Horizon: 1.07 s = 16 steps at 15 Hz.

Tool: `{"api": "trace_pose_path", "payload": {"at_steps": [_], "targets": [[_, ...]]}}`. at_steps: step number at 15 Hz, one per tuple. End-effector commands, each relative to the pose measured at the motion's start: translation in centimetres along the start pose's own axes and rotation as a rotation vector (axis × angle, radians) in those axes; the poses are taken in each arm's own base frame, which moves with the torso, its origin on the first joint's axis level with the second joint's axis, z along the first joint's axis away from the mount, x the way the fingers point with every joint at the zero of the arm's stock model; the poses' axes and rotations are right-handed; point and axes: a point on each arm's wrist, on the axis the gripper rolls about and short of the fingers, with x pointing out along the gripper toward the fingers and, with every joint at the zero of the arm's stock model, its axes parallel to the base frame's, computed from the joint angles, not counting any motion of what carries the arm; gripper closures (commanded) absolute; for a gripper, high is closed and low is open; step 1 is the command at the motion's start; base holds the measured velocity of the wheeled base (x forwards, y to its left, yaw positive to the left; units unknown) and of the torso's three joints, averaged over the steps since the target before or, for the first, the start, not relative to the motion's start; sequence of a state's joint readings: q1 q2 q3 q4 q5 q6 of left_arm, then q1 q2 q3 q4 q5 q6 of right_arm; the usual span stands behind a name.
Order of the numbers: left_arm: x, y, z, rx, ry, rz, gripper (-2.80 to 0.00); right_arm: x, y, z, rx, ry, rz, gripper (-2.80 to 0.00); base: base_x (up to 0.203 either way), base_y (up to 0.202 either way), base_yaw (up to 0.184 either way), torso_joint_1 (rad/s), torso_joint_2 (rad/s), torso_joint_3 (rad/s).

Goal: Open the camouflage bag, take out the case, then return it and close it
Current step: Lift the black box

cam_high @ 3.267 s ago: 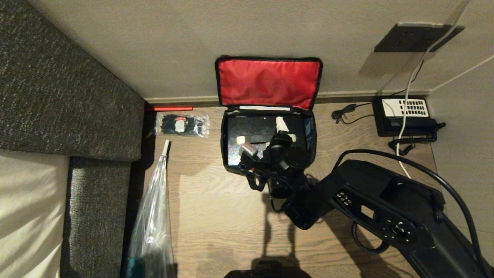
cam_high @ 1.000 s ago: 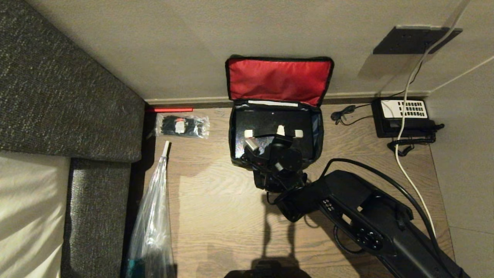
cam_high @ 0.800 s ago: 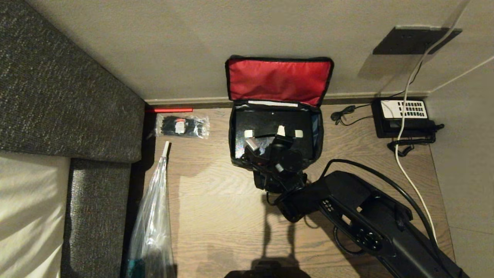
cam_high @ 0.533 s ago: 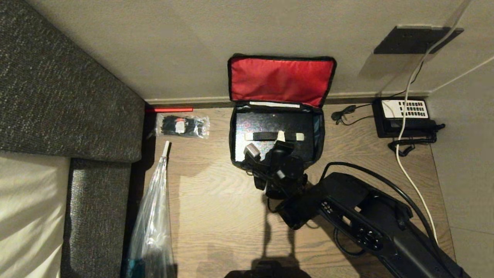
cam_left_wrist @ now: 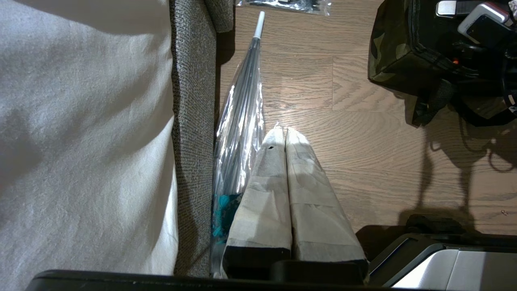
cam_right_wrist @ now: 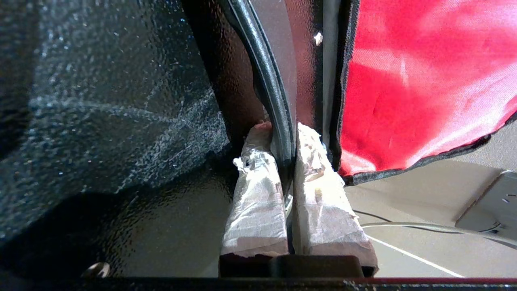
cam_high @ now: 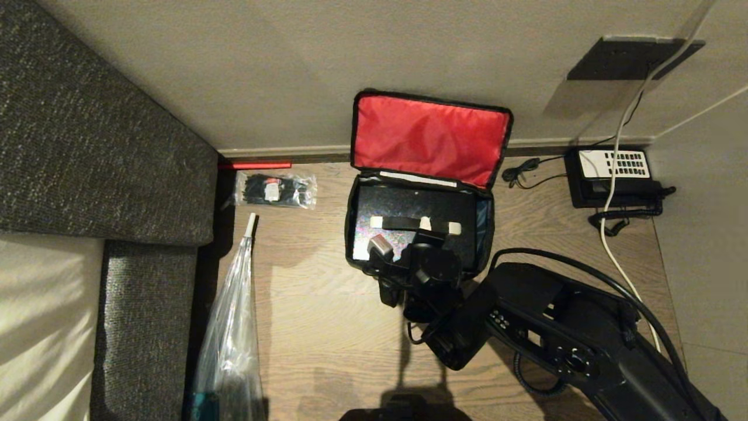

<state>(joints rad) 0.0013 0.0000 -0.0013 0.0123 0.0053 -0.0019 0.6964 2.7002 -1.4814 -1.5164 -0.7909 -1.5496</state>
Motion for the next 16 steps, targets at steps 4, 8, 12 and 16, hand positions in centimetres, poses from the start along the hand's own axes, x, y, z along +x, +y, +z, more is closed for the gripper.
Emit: {"api": "trace_pose_path", "payload": {"at_steps": [4, 8, 12, 16], "targets": [[0.0, 0.0, 0.0, -0.001, -0.002, 0.001, 0.00, 0.3, 0.6, -0.1, -0.007, 0.018, -0.005, -2.80, 0.000, 0.000, 0.000, 0.000, 0.00, 0.000], [0.0, 0.0, 0.0, -0.001, -0.003, 0.001, 0.00, 0.1, 0.8, -0.1, 0.007, 0.027, -0.006, -2.80, 0.000, 0.000, 0.000, 0.000, 0.00, 0.000], [0.0, 0.0, 0.0, -0.001, -0.003, 0.001, 0.00, 0.9, 1.5, 0.1, 0.012, 0.057, -0.026, -2.80, 0.000, 0.000, 0.000, 0.000, 0.00, 0.000], [0.0, 0.0, 0.0, -0.001, -0.003, 0.001, 0.00, 4.9, 0.2, 0.2, 0.048, 0.107, -0.092, -2.80, 0.000, 0.000, 0.000, 0.000, 0.00, 0.000]]}}
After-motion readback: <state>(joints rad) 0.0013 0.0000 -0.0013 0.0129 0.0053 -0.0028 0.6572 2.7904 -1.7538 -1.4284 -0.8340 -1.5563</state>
